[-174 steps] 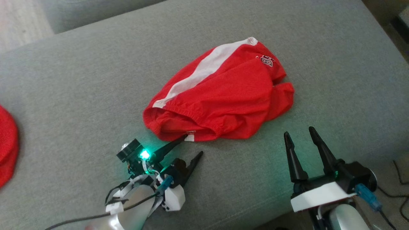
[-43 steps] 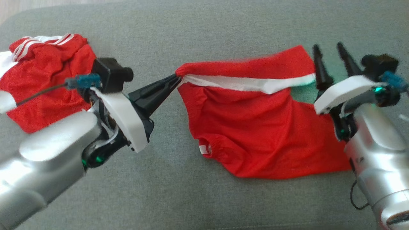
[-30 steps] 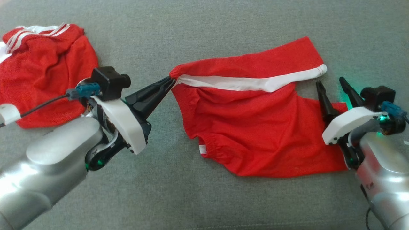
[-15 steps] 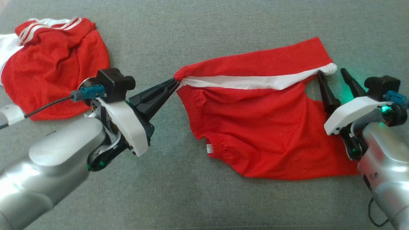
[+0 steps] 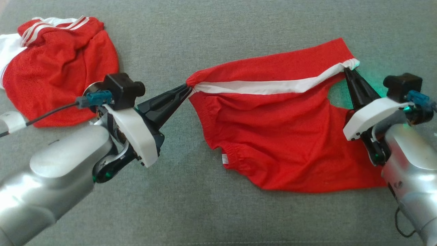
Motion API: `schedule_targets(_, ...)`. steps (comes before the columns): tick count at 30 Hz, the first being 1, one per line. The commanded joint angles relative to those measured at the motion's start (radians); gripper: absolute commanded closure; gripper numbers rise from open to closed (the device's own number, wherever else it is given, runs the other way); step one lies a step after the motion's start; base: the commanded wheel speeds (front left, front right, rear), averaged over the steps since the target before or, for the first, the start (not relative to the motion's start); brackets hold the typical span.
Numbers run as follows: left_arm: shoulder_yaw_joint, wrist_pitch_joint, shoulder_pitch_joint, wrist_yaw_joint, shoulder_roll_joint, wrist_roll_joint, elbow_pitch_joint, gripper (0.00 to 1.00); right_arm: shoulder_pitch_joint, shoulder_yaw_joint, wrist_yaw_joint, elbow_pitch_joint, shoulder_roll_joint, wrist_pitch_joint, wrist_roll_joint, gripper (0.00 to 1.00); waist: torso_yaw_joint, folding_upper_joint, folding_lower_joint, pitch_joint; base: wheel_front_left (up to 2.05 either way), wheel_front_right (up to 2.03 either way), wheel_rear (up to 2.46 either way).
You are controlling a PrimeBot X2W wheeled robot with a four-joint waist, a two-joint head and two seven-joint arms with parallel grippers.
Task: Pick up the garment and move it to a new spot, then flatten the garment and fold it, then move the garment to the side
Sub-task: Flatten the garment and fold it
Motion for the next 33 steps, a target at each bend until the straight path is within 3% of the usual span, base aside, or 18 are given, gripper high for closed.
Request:
schedule_targets(1, 0.045, -0.012, -0.047, 0.002, 0.037, 0.008, -0.011, 1.00, -0.008, 0.006, 0.007, -0.042, -0.023, -0.013, -0.015, 1.00, -0.003, 0.0000, 0.0000, -0.001, 0.00, 0.00, 0.00)
schedule_targets(12, 0.045, -0.141, -0.117, 0.002, 0.057, 0.062, 0.005, 1.00, -0.007, -0.151, 0.007, -0.257, -0.063, -0.014, -0.085, 1.00, -0.035, 0.0000, 0.0000, -0.057, 0.00, 0.00, 0.00)
schedule_targets(19, 0.047, -0.180, -0.289, 0.002, 0.071, 0.136, 0.017, 1.00, -0.121, -0.266, 0.007, -0.328, -0.096, -0.014, -0.128, 1.00, -0.063, 0.0000, 0.0000, -0.059, 0.00, 0.00, 0.00)
schedule_targets(24, 0.088, -0.201, -0.455, 0.002, -0.023, 0.205, 0.116, 1.00, -0.311, -0.283, 0.007, -0.296, -0.110, -0.014, -0.159, 1.00, -0.069, 0.0000, 0.0000, -0.014, 0.00, 0.00, 0.00)
schedule_targets(29, 0.287, -0.207, -0.557, 0.037, -0.134, 0.369, 0.159, 1.00, -0.435, -0.352, 0.007, -0.333, -0.099, -0.014, -0.226, 1.00, -0.083, 0.0000, 0.0000, 0.011, 0.00, 0.00, 0.00)
schedule_targets(33, 0.369, -0.207, -0.508, 0.022, -0.159, 0.500, 0.126, 1.00, -0.415, -0.403, 0.007, -0.393, -0.093, -0.014, -0.268, 1.00, -0.092, 0.0000, 0.0000, 0.009, 0.00, 0.00, 0.00)
